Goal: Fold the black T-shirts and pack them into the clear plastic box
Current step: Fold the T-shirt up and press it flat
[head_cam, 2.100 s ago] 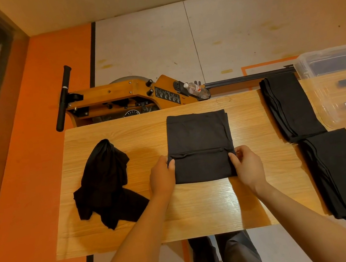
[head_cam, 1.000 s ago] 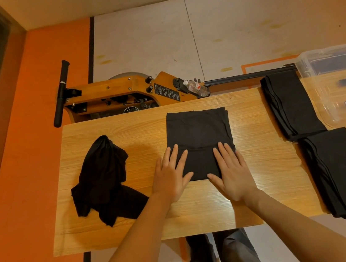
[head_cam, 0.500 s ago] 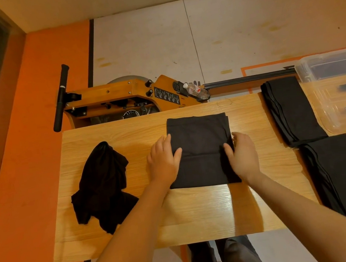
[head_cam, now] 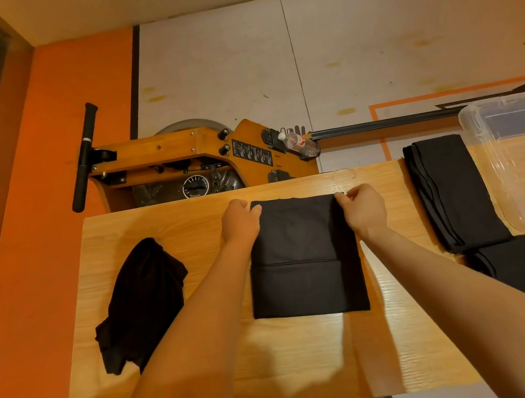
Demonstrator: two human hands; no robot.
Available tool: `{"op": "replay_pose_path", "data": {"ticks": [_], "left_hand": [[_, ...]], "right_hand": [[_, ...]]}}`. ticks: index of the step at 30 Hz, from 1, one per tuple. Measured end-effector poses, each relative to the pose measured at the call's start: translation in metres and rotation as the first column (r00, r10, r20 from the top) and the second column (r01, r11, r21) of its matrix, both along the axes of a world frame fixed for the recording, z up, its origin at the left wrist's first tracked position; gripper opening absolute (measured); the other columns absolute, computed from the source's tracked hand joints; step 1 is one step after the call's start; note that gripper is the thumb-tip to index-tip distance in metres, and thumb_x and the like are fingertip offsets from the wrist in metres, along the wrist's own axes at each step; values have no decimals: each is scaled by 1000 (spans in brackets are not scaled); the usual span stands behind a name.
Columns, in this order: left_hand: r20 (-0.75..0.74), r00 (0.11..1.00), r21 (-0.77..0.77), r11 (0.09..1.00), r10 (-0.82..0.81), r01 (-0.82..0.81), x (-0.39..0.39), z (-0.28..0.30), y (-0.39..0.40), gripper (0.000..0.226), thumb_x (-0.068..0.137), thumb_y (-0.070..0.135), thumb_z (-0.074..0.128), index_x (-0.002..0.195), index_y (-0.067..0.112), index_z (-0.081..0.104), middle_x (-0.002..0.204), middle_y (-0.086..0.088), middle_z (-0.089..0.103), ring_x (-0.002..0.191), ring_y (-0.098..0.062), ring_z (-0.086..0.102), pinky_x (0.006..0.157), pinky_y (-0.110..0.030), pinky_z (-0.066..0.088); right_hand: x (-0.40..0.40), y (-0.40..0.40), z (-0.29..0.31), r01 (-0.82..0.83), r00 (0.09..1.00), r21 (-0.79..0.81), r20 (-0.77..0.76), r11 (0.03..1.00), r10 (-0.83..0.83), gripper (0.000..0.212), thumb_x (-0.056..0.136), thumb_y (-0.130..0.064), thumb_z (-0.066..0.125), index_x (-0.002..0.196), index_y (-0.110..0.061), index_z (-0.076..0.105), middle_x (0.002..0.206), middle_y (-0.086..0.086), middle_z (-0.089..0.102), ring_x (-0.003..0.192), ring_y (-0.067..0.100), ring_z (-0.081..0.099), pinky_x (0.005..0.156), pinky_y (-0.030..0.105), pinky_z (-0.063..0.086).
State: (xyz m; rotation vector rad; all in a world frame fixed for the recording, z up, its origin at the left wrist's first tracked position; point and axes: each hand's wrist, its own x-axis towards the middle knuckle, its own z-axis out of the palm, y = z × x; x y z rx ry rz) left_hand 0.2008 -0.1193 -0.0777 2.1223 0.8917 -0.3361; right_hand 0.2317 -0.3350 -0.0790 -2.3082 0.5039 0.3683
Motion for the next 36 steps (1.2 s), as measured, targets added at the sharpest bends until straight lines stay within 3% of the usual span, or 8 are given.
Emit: {"op": "replay_pose_path", "data": {"ticks": [3,6,10,15,19,22,31,36], "left_hand": [[-12,1000,8,1000,-12,12,8,-1,-2,19,92,24,61,88,5,61,86,-15,59,87,-30,58,73,-36,44],[-32,998,54,997,-53,55,12,-1,-2,11,92,20,62,93,9,60,92,-4,57,88,-21,53,72,-30,41],[-2,997,66,994,-83,83,13,3,2,8,92,17,61,89,12,56,83,0,52,81,-17,50,57,-22,34],[61,992,2,994,-108,108,9,8,11,8,90,14,63,98,12,61,89,-1,58,85,-15,54,66,-22,40],[119,986,-70,989,-120,129,0,16,15,20,87,8,67,106,13,64,96,1,59,91,-12,54,71,-17,42],[135,977,-70,982,-168,178,-11,21,19,28,85,7,69,112,13,65,99,3,59,95,-11,54,82,-22,44],[110,904,-78,903,-414,423,-74,30,21,23,87,2,65,105,15,72,89,6,61,77,-1,51,67,-10,41],[125,884,-59,886,-451,461,-111,30,17,18,85,3,67,93,16,75,81,8,66,74,-7,58,69,-23,46]], "right_hand": [[5,0,-5,-41,999,-16,-26,999,41,24,91,-26,67,103,-5,62,92,7,63,88,25,60,70,30,40],[10,-4,-6,-105,992,-8,-73,994,104,10,88,-15,68,84,-10,61,79,5,60,81,24,60,66,30,41],[15,-8,1,-135,987,22,-87,991,137,18,84,-8,66,70,-11,56,70,5,57,73,24,58,57,28,39],[18,-14,11,-141,984,76,-97,987,148,20,82,-7,68,67,-11,56,68,6,58,72,24,59,63,33,47],[14,-20,15,-63,992,199,-97,978,84,28,80,-3,73,103,-9,59,97,7,61,90,23,61,80,36,54],[3,-23,19,-102,991,250,-57,963,120,38,80,3,70,114,-9,59,97,4,59,89,19,60,80,31,53],[-69,-37,24,-289,957,183,57,940,283,28,80,11,61,85,-15,71,86,-5,68,83,11,63,68,15,46],[-111,-42,30,-355,931,73,117,932,346,24,79,9,62,82,-12,74,75,-14,61,75,10,60,67,23,45]]}}
